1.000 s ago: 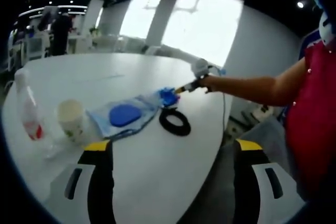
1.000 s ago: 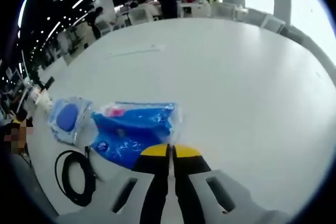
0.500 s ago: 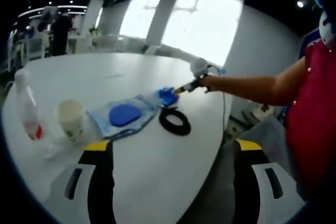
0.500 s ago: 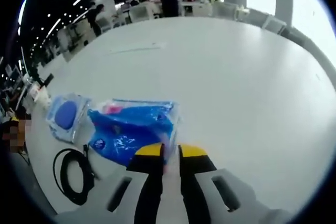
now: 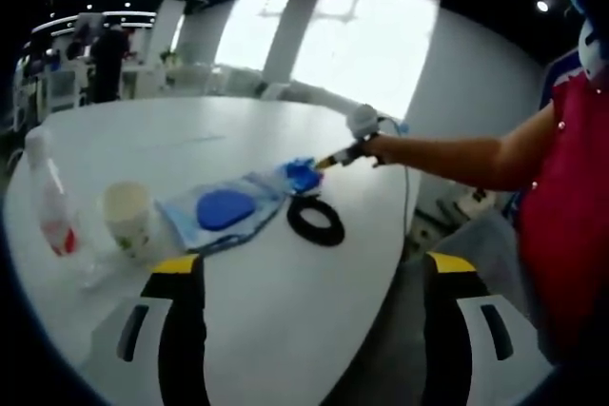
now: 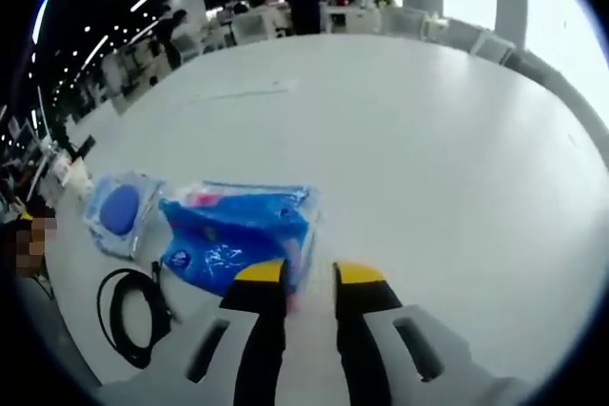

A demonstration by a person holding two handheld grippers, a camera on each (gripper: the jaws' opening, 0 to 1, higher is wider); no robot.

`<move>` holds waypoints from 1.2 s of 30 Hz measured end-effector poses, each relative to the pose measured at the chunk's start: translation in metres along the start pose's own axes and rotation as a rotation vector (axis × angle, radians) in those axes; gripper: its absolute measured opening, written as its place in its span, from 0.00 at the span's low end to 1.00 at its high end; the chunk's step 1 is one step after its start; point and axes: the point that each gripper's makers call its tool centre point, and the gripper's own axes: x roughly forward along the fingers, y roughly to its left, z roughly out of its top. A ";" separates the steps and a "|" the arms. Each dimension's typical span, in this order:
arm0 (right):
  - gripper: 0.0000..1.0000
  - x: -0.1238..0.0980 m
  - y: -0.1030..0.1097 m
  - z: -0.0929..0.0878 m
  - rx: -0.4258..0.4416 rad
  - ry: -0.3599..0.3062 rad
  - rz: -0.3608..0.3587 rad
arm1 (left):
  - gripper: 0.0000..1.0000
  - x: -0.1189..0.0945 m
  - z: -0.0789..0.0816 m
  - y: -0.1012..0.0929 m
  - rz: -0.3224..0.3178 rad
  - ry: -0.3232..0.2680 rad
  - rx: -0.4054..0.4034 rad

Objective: Arrange the tabletop items into an orderly group along one side of the table until the central work area is clear of visible clutter.

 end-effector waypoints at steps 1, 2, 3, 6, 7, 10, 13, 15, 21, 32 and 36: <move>0.19 0.000 0.000 0.000 0.000 0.000 -0.001 | 0.93 0.000 0.000 0.000 -0.001 0.000 0.000; 0.19 0.000 0.000 0.000 -0.001 0.000 -0.002 | 0.93 0.000 0.000 0.000 -0.002 -0.001 0.000; 0.20 -0.001 -0.001 0.000 0.002 -0.001 -0.003 | 0.93 0.000 0.000 0.000 -0.002 -0.003 0.001; 0.20 -0.004 0.000 0.002 0.005 -0.008 -0.003 | 0.93 0.000 0.001 0.000 -0.001 -0.005 0.001; 0.21 -0.007 0.001 0.005 0.006 -0.018 -0.005 | 0.93 -0.001 0.002 0.000 0.000 -0.007 0.002; 0.21 -0.012 0.003 0.011 0.003 -0.041 -0.006 | 0.93 -0.001 0.002 0.002 0.002 -0.010 0.003; 0.22 -0.018 0.005 0.017 -0.014 -0.068 -0.009 | 0.93 -0.002 0.004 0.001 0.002 -0.015 0.003; 0.20 -0.023 0.006 0.019 -0.055 -0.078 -0.016 | 0.93 -0.003 0.005 0.002 0.002 -0.019 0.005; 0.34 -0.033 0.017 0.022 -0.094 -0.091 -0.006 | 0.93 -0.005 0.008 0.002 0.003 -0.031 0.010; 0.60 -0.056 0.038 0.039 -0.088 -0.182 -0.006 | 0.93 -0.011 0.016 0.002 0.007 -0.058 0.015; 0.68 -0.059 0.044 0.039 -0.086 -0.189 0.000 | 0.93 -0.014 0.017 0.002 0.007 -0.064 0.019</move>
